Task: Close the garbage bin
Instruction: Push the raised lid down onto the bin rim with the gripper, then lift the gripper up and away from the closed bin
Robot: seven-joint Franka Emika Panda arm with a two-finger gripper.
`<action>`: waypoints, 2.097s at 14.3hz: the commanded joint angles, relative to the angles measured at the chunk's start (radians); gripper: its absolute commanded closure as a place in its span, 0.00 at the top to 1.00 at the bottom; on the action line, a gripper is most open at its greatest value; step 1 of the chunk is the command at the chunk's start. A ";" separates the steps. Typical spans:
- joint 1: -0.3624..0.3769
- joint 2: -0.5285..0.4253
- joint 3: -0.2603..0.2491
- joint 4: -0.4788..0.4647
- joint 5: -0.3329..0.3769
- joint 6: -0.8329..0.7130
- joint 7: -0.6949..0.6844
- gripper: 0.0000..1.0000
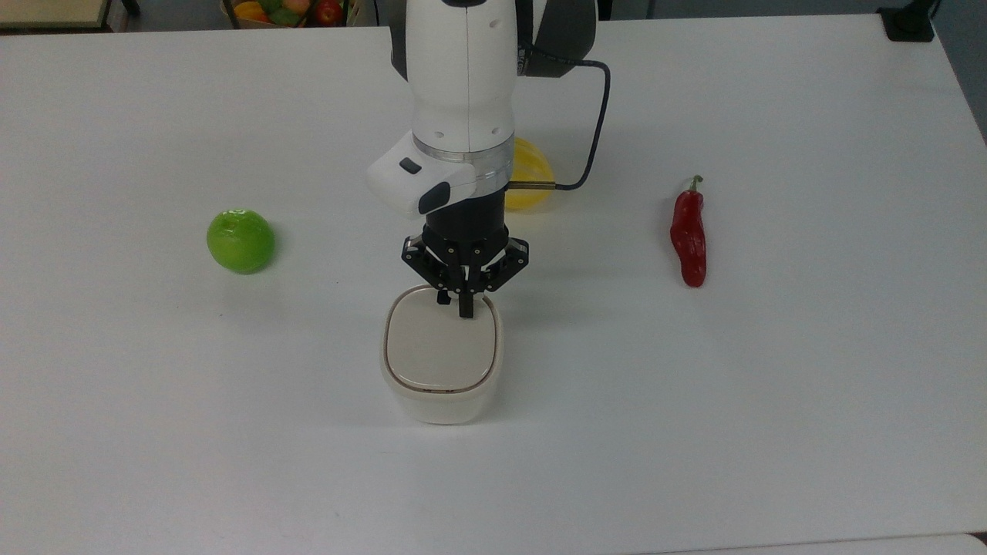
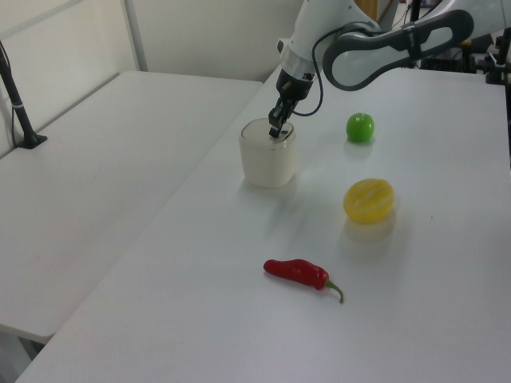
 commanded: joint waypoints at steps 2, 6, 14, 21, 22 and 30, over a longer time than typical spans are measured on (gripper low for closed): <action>-0.007 -0.010 -0.012 -0.033 0.016 -0.018 0.012 0.00; -0.007 0.017 -0.012 -0.050 0.016 -0.018 0.012 0.00; -0.006 0.020 -0.012 -0.054 0.016 -0.018 0.011 0.00; -0.003 -0.101 -0.012 -0.047 0.005 -0.133 0.008 0.00; -0.003 -0.116 -0.012 -0.047 0.004 -0.148 0.006 0.00; -0.038 -0.378 -0.019 -0.141 -0.021 -0.537 -0.021 0.00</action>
